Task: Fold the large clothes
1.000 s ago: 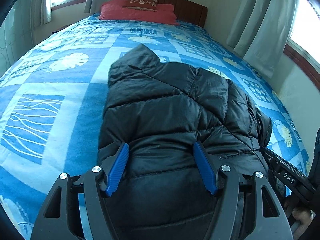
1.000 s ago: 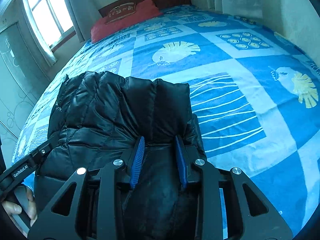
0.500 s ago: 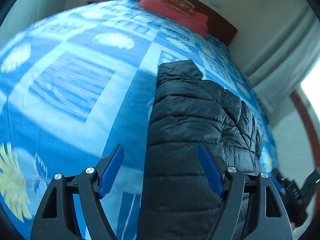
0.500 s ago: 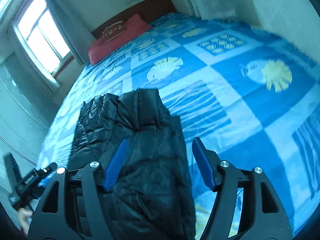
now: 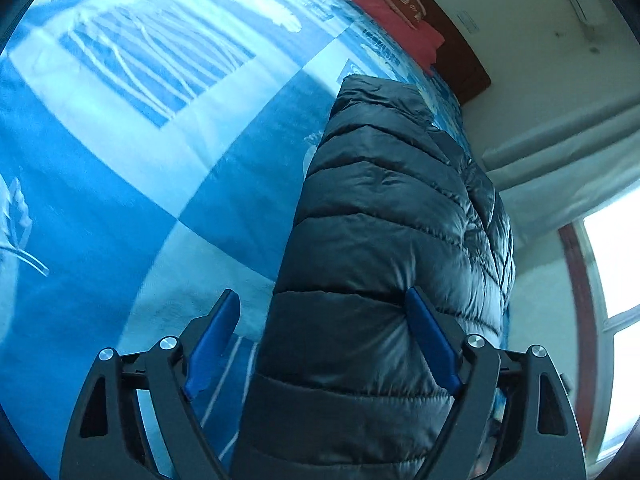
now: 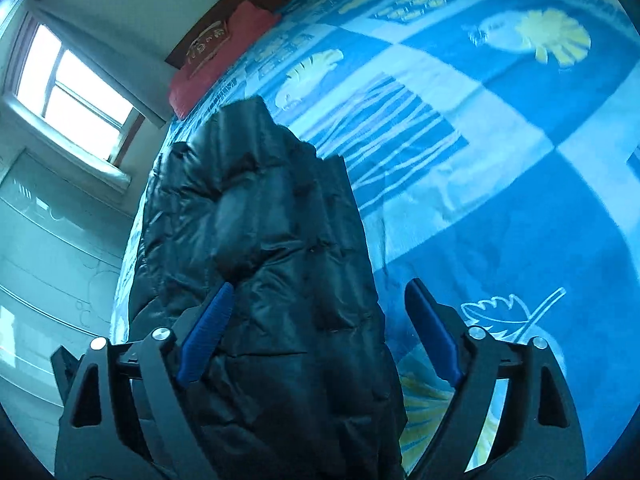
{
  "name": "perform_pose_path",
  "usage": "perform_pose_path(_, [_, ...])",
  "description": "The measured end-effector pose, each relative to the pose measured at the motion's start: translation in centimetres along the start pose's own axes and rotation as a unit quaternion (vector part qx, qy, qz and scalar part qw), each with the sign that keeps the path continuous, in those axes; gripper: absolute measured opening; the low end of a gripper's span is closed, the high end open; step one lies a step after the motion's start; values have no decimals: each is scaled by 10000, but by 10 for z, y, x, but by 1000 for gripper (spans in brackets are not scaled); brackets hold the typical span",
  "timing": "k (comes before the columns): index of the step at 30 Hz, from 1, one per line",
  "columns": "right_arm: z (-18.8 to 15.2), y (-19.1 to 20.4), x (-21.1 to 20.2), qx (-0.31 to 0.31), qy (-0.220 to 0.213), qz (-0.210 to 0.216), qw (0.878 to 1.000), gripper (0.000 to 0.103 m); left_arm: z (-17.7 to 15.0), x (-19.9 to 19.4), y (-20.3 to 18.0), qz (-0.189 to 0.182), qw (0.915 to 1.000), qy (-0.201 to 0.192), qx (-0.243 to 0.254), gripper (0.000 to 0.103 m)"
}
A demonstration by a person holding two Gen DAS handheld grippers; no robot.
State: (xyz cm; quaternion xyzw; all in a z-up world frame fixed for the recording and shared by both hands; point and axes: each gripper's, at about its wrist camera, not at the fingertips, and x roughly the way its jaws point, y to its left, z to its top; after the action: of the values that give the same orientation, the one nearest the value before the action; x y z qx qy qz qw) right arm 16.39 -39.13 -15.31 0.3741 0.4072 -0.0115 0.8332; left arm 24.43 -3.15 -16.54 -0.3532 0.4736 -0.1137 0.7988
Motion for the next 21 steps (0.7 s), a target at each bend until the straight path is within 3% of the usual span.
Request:
perform_pose_path(4, [-3,-11,14,227,36,328,9992,96,2,12,8,-359,9986,158,-357,87])
perform_pose_path(8, [-7,-5,23,36,141,566,9983,95,2,29,14,-821,9932,420,-714,86])
perform_pose_path(12, [-9,-4,27,29,229,816,9964,71,1,29,10,-886,9935,441,-569,78])
perform_pose_path(14, [-10,-2,24,39,174,976,9951,53,1,27,10,-944,9931,443,-535,74])
perform_pose_path(17, [-15,7,17,-1,69,1092,9940,43,5,19,4,-1025,9936,389,-277,67])
perform_pose_path(21, [-20,26,15,21,34,1429,9897,39,17,-1,5,-1161,9928,246,-150,65])
